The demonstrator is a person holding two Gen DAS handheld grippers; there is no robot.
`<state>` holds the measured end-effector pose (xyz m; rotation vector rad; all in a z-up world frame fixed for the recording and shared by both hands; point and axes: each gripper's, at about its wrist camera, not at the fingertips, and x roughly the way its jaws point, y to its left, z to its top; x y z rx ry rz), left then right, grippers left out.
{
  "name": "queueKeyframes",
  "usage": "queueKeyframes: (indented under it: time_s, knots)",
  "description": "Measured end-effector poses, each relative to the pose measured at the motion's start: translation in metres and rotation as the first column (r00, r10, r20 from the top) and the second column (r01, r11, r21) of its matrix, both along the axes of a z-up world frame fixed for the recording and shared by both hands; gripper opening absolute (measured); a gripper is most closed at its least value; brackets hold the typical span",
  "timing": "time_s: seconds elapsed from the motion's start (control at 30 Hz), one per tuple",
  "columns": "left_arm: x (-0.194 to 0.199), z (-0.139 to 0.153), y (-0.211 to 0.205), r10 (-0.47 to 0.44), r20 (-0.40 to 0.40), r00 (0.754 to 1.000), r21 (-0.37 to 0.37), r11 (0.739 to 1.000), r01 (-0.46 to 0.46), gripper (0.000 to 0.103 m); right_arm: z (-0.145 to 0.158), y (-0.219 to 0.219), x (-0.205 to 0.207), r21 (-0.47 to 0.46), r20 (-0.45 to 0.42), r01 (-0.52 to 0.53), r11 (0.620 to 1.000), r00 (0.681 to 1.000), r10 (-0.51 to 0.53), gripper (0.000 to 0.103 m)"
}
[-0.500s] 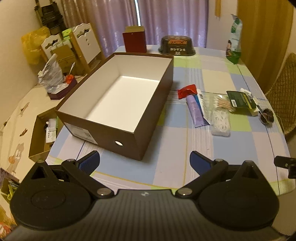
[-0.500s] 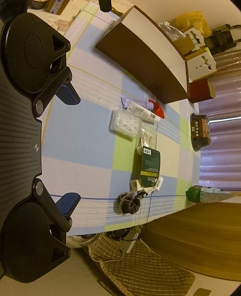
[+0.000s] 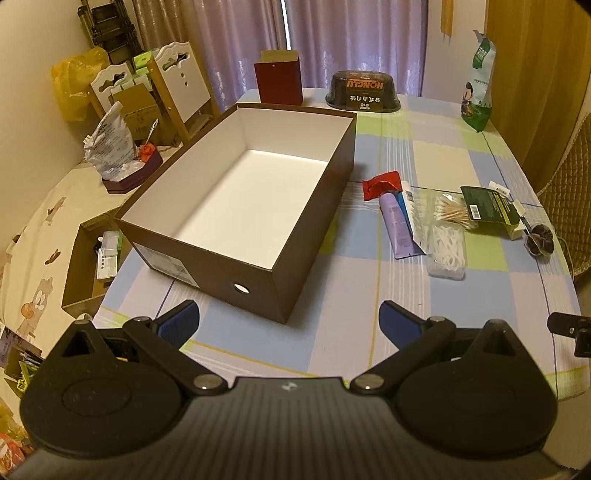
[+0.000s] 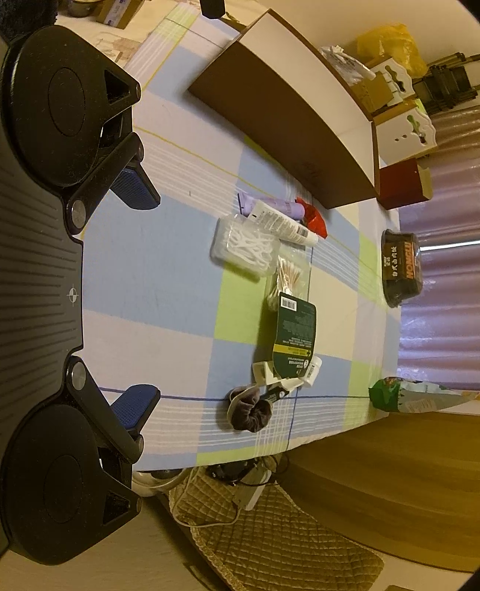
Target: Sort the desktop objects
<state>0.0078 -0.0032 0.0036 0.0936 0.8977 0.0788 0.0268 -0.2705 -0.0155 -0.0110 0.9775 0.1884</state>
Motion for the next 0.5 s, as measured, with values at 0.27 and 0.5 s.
queueKeyframes:
  time_s: [0.27, 0.5]
  knots:
    - [-0.0027, -0.0011, 0.0002, -0.007, 0.003, 1.000, -0.004, 1.000, 0.007, 0.102, 0.0000, -0.0001, -0.0044, -0.008, -0.002, 0.006, 1.000, 1.000, -0.006, 0.103]
    - [-0.0035, 0.0011, -0.0040, -0.020, 0.010, 1.000, -0.006, 1.000, 0.020, 0.102, 0.0008, -0.0007, -0.0077, -0.011, 0.004, 0.011, 1.000, 1.000, -0.011, 0.103]
